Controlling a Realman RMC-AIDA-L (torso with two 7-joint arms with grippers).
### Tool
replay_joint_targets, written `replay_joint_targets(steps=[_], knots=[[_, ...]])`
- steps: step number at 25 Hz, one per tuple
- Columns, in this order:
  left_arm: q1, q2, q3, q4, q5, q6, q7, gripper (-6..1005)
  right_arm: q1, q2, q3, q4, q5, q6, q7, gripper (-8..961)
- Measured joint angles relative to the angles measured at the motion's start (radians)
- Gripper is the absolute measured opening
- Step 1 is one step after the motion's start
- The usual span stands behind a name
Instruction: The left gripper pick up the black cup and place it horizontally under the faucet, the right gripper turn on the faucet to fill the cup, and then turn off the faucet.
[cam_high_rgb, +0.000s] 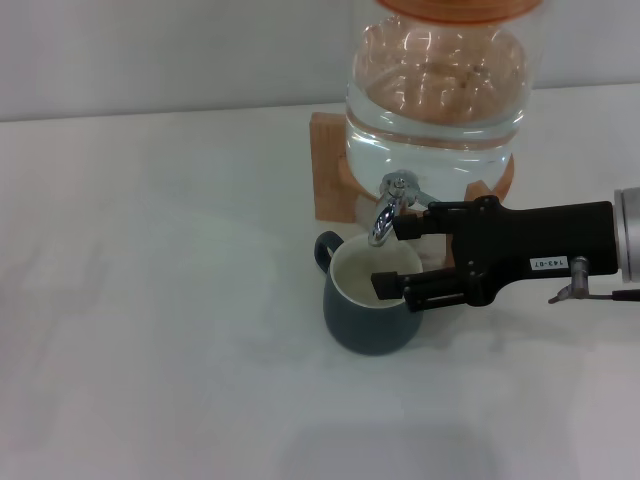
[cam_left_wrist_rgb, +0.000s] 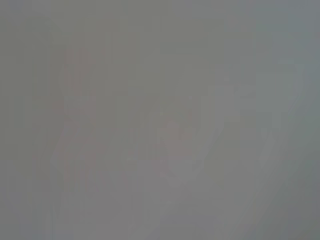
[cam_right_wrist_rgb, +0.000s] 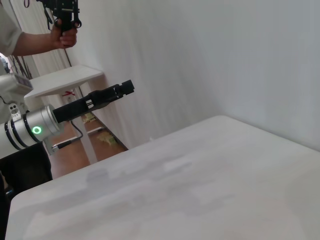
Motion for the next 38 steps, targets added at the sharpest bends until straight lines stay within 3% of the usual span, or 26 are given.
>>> replay_joint_targets(steps=[6,12,15,16,26,32,33,34,38], knots=[[0.002,0.0,0.0,-0.001,0.0,-0.002,0.0,607,-0.001,0.0,0.003,0.002,0.004,0.032,-0.003,841],[0.003,-0.001,0.0,-0.001,0.0,-0.004,0.0,607,-0.001,0.0,0.036,-0.008,0.068,0.148,-0.018,841],[0.007,-0.002,0.0,-0.001,0.0,-0.004,0.001,607,-0.006,0.0,0.087,-0.008,0.122,0.214,-0.029,841],[0.01,-0.002,0.0,-0.001,0.0,-0.004,0.003,607,-0.022,0.0,0.162,-0.009,0.165,0.26,-0.041,841],[0.022,-0.002,-0.06,-0.005,-0.006,-0.004,0.05,607,-0.149,0.001,0.443,0.028,0.257,0.318,-0.183,841],[0.031,-0.002,-0.076,-0.008,-0.054,-0.005,0.094,607,-0.159,0.002,0.61,0.283,0.288,0.306,-0.373,841],[0.034,-0.002,-0.076,-0.01,-0.075,-0.005,0.107,607,-0.144,0.002,0.685,0.426,0.309,0.296,-0.472,841],[0.034,-0.002,-0.076,-0.01,-0.075,-0.005,0.107,607,-0.144,0.002,0.685,0.426,0.309,0.296,-0.472,841],[0.035,-0.002,-0.077,-0.012,-0.101,0.003,0.128,607,-0.106,0.001,0.884,0.718,0.333,0.291,-0.698,841]])
